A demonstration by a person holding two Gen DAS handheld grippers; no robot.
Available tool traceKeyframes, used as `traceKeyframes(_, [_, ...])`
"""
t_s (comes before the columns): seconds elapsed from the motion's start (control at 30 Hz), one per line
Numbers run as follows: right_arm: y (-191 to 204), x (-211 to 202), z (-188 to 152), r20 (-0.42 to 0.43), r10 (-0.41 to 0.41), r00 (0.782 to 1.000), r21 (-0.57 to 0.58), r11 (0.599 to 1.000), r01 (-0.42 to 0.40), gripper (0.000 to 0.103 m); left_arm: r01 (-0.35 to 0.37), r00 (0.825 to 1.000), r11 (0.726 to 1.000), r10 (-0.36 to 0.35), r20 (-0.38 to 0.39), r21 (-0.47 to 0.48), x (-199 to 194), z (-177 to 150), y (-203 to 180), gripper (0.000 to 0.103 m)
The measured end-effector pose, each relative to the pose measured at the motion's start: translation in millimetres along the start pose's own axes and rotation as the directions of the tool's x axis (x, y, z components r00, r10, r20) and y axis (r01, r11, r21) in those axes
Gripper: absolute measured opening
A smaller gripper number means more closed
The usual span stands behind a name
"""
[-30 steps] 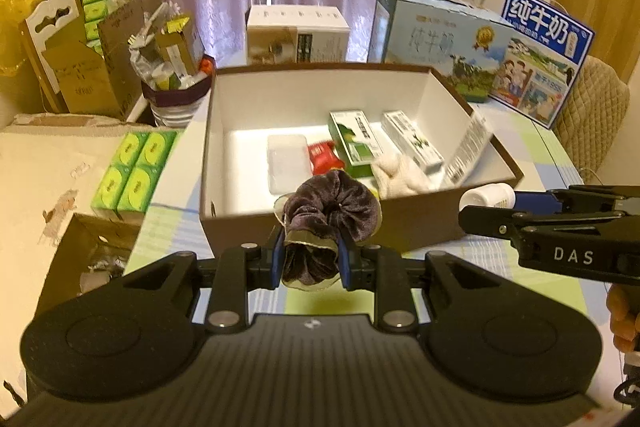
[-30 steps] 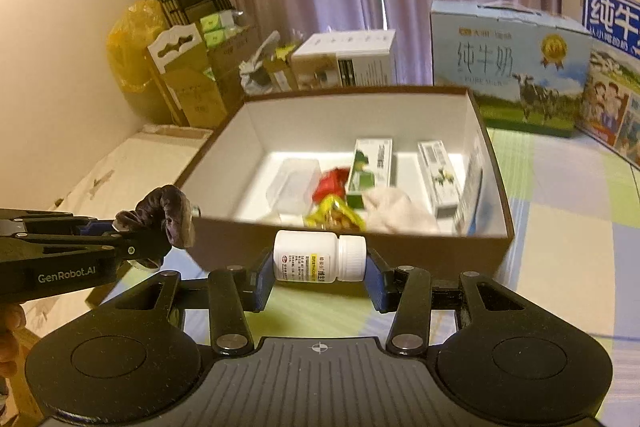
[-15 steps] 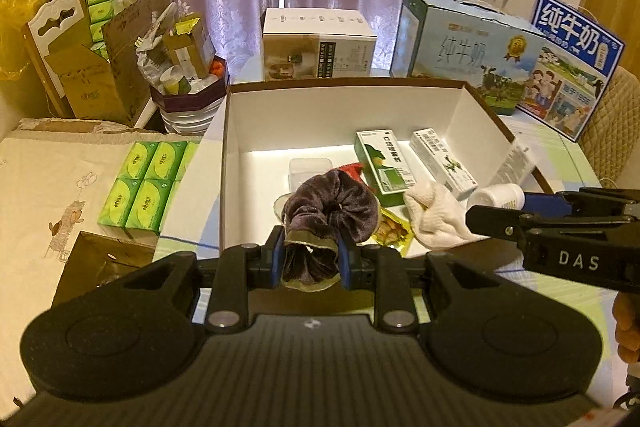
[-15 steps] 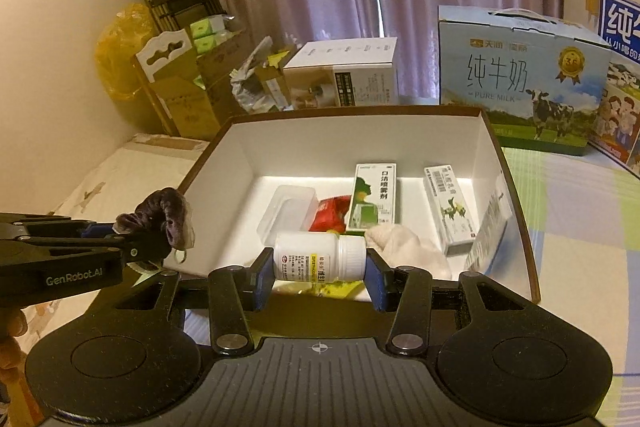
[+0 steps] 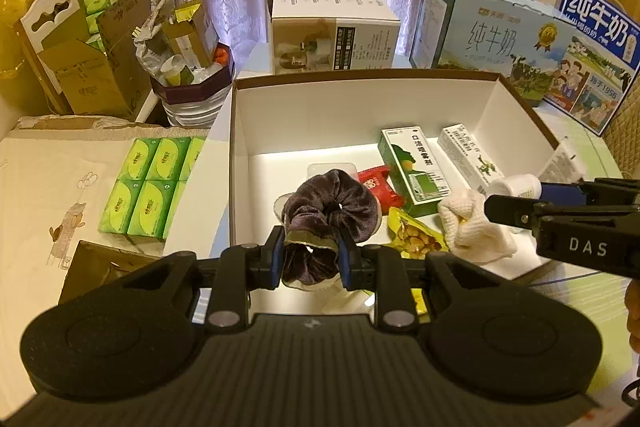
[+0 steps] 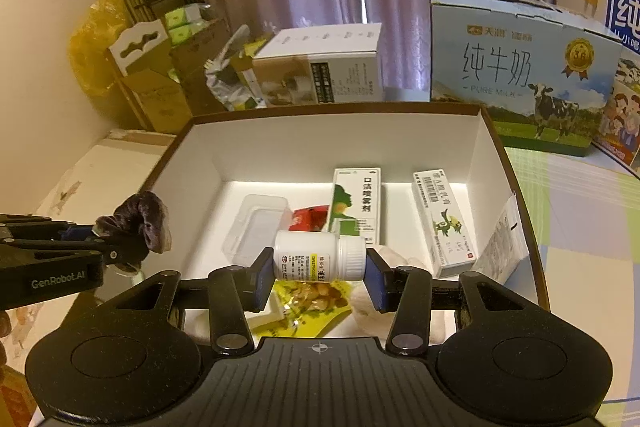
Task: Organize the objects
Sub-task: 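Lower the pill bottle into the box and open the right gripper while the left gripper lowers the scrunchie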
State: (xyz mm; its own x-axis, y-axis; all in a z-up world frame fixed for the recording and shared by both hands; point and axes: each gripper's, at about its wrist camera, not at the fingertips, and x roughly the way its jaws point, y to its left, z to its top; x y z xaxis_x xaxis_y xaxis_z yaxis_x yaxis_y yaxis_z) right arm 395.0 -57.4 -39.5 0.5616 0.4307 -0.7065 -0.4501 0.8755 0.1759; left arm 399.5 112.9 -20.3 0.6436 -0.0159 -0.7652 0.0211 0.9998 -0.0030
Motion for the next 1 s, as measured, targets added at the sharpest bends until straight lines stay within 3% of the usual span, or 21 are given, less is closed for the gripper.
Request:
traceKeyframes(0.57, [-40,64,31,-0.028,-0.15,0.988,0.041,0.988,0.151,0.044,-0.009,0.999,1.0,0.01,-0.035,0.026,54,30,5,0.022])
traceKeyframes(1.0, [-52,75,35,-0.044,-0.117,0.992,0.085,0.989,0.12,0.05,-0.002,0.999,1.0,0.003,-0.051,0.024,73,37,8,0.023])
